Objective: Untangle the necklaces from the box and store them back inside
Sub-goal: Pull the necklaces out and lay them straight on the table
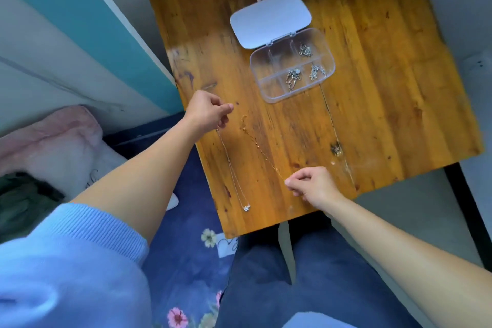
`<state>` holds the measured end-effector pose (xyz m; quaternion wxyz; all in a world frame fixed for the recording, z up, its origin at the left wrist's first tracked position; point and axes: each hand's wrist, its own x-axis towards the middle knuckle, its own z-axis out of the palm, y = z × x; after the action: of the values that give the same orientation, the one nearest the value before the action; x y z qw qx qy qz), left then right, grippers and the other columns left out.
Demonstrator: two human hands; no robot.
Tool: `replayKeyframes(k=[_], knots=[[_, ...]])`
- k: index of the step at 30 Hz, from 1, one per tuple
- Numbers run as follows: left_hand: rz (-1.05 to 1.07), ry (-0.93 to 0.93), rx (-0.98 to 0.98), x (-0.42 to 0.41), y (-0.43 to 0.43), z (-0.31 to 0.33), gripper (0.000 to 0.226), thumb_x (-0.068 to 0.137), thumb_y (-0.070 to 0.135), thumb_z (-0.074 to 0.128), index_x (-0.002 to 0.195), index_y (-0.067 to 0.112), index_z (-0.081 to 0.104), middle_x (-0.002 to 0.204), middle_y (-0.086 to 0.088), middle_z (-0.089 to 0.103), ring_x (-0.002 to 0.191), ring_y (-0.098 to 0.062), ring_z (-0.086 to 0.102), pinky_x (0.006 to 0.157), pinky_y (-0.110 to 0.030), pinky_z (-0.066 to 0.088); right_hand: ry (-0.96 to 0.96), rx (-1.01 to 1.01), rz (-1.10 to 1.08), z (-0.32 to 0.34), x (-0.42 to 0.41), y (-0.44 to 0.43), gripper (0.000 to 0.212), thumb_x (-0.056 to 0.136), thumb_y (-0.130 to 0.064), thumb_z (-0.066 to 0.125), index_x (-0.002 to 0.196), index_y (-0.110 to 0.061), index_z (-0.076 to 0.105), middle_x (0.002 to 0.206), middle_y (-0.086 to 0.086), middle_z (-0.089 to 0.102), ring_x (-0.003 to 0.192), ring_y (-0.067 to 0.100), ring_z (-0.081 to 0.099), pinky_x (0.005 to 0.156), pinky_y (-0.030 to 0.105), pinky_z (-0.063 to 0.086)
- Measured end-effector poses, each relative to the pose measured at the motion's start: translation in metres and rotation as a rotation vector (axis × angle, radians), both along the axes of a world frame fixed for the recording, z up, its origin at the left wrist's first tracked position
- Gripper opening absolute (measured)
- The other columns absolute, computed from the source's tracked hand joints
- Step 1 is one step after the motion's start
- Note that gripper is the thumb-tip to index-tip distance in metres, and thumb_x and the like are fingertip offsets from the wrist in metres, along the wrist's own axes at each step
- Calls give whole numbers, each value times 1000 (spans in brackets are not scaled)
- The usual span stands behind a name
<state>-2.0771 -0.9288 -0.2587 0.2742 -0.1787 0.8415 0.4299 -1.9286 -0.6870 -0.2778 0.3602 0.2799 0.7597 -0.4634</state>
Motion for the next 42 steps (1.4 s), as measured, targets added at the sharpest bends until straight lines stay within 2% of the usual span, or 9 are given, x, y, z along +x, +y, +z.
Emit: replayKeyframes(k=[4, 10, 13, 16, 22, 26, 29, 38, 42], knots=[[9, -72, 48, 2, 10, -27, 25, 94, 25, 61, 86, 3, 69, 66, -9, 66, 54, -18, 62, 56, -29, 53, -9, 57, 20, -23, 24, -17, 12, 79, -15, 77, 70, -15, 70, 62, 4, 70, 64, 18, 68, 69, 34, 56], [-126, -79, -122, 15, 24, -53, 29, 87, 36, 69, 85, 6, 68, 73, -8, 72, 60, -21, 69, 62, -29, 55, 20, 146, 12, -35, 36, -17, 15, 78, -23, 78, 67, -20, 69, 52, -4, 67, 62, 13, 70, 72, 36, 58], [-324, -25, -192, 24, 46, -54, 37, 72, 47, 80, 72, 14, 65, 70, -3, 70, 68, -25, 67, 64, -35, 54, 26, 129, 21, -37, 35, -15, 13, 78, -24, 78, 69, -20, 69, 50, -5, 66, 61, 12, 70, 74, 36, 58], [-625, 51, -304, 39, 68, -57, 41, 63, 50, 84, 77, 18, 63, 81, -1, 68, 79, -24, 62, 60, -33, 44, 19, 123, 34, -38, 36, -13, 12, 78, -24, 78, 70, -20, 69, 47, -7, 64, 60, 11, 70, 76, 36, 58], [-735, 144, -366, 48, 74, -65, 12, 83, 28, 68, 84, 15, 64, 89, -7, 68, 85, -31, 65, 63, -34, 43, 19, 117, 65, -35, 35, -11, 12, 79, -22, 77, 71, -21, 70, 46, -7, 62, 63, 12, 70, 78, 37, 57], [-343, 99, -215, 45, 66, -58, 15, 82, 24, 64, 71, 15, 61, 75, -5, 65, 75, -26, 61, 61, -33, 46, 64, 117, 90, -34, 32, -15, 12, 79, -22, 77, 70, -20, 70, 46, -8, 62, 62, 11, 69, 74, 33, 57], [-9, 110, -78, 27, 54, -54, 15, 83, 21, 64, 79, 7, 68, 75, -4, 64, 75, -21, 61, 67, -35, 51, 113, 93, 97, -37, 26, -22, 12, 80, -25, 77, 70, -21, 70, 54, -4, 68, 60, 8, 68, 69, 29, 55], [-21, 197, -140, 16, 40, -65, 14, 88, 23, 66, 84, 11, 71, 80, -8, 72, 80, -25, 68, 76, -47, 58, 310, 237, 359, -50, 24, -27, 20, 82, -44, 70, 74, -27, 64, 54, -12, 63, 58, 7, 63, 64, 34, 55], [44, 233, -101, 16, 39, -70, 13, 86, 26, 69, 84, 13, 68, 74, -5, 69, 74, -22, 67, 72, -46, 58, 325, 125, 341, -42, 14, -15, 15, 81, -40, 73, 80, -26, 70, 55, -12, 61, 55, 4, 57, 59, 35, 54]])
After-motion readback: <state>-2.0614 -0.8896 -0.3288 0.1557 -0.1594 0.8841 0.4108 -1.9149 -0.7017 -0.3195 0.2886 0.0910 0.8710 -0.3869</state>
